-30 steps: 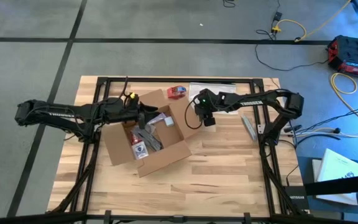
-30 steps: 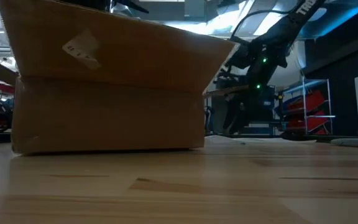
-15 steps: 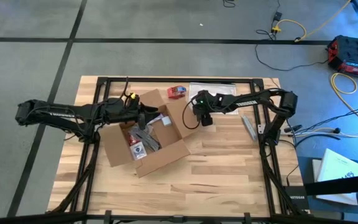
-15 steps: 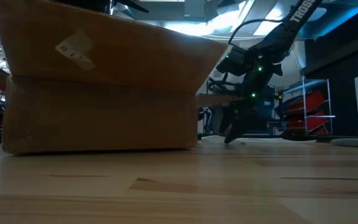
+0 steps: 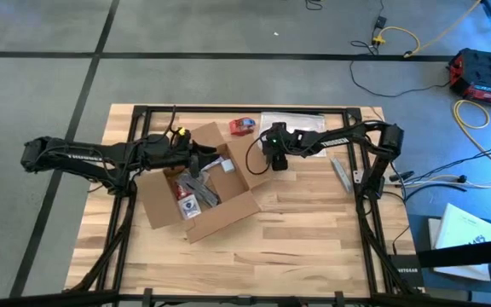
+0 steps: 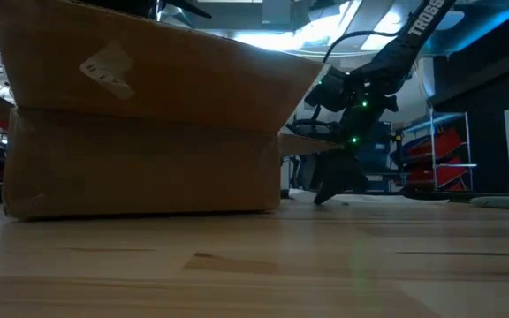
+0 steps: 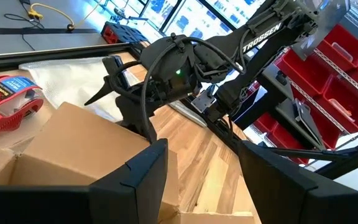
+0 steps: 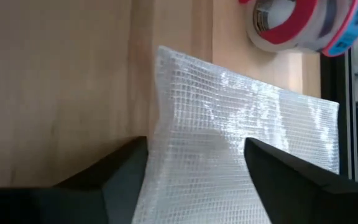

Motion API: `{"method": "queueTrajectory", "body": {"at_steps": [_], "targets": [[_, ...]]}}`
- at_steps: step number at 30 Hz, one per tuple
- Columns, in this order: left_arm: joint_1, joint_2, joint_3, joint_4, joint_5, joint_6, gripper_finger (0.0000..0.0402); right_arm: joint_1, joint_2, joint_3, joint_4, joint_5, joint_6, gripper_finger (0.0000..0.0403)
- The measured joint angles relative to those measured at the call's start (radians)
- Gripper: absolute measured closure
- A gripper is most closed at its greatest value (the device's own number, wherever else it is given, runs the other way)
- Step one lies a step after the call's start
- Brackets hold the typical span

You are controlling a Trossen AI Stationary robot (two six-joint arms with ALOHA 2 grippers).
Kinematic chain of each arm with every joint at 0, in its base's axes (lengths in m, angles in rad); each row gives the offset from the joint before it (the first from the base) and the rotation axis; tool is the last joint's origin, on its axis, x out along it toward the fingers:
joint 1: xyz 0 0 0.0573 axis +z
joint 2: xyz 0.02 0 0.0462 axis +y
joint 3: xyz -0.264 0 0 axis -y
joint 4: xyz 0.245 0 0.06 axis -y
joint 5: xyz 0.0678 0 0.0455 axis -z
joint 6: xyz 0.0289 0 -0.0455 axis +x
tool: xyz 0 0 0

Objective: Unpack boxes
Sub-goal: Close the transparent zip bag

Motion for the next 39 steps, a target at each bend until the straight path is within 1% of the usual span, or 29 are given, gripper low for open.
{"method": "queueTrajectory", "body": {"at_steps": [10,15,16,19,23,26,33,35,39], "targets": [[0.000,0.000,0.000,0.000,0.000,-0.005,0.0215,-0.001,0.007,-0.002,-0.036,0.040,0.094,0.0301],[0.000,0.000,0.000,0.000,0.000,-0.003,0.0215,0.016,-0.025,-0.005,-0.154,0.056,0.258,0.0383],[0.000,0.000,0.000,0.000,0.000,-0.002,0.0215,0.022,-0.034,-0.005,-0.180,0.060,0.292,0.0394],[0.002,0.000,0.000,0.005,0.000,0.028,0.0215,0.068,-0.082,-0.008,-0.250,0.076,0.377,0.0401],[0.009,0.000,0.000,0.016,0.000,0.088,0.0215,0.138,-0.188,-0.007,-0.296,0.083,0.487,0.0402],[0.025,-0.003,0.000,0.030,0.000,0.129,0.0215,0.194,-0.278,0.003,-0.350,0.127,0.585,0.0403],[0.064,-0.020,0.001,0.028,0.000,0.216,0.0215,0.306,-0.443,0.118,-0.572,0.300,0.820,0.0403],[0.074,-0.024,0.001,0.032,0.001,0.265,0.0215,0.333,-0.476,0.162,-0.598,0.346,0.853,0.0403],[0.097,-0.025,0.001,0.041,0.000,0.354,0.0215,0.376,-0.517,0.273,-0.592,0.388,0.873,0.0403]]}}
